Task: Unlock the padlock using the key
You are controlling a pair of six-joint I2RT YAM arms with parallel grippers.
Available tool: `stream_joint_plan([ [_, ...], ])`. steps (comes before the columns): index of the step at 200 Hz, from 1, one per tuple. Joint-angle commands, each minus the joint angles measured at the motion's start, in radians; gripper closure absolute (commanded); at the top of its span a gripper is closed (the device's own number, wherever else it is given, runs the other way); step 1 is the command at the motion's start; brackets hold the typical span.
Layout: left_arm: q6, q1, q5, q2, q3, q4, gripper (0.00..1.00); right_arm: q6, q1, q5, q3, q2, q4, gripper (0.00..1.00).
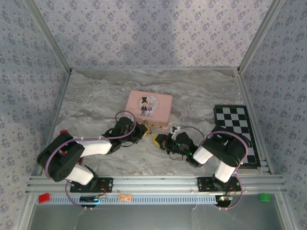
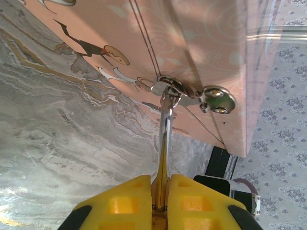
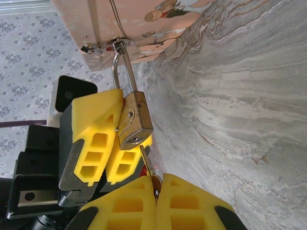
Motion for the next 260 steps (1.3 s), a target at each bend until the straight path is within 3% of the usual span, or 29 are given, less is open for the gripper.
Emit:
stream_joint_plan([
  [1, -0.020, -0.012, -0.010, -0.020, -0.026, 0.016, 1.00, 0.019, 0.009, 0.015, -0.008, 0.024, 0.060, 1.00],
  [260, -0.023, -0.038, -0.029, -0.001, -0.021, 0.044, 1.00, 0.038, 0.004, 0.029, 0.003, 0.037, 0.101, 1.00],
])
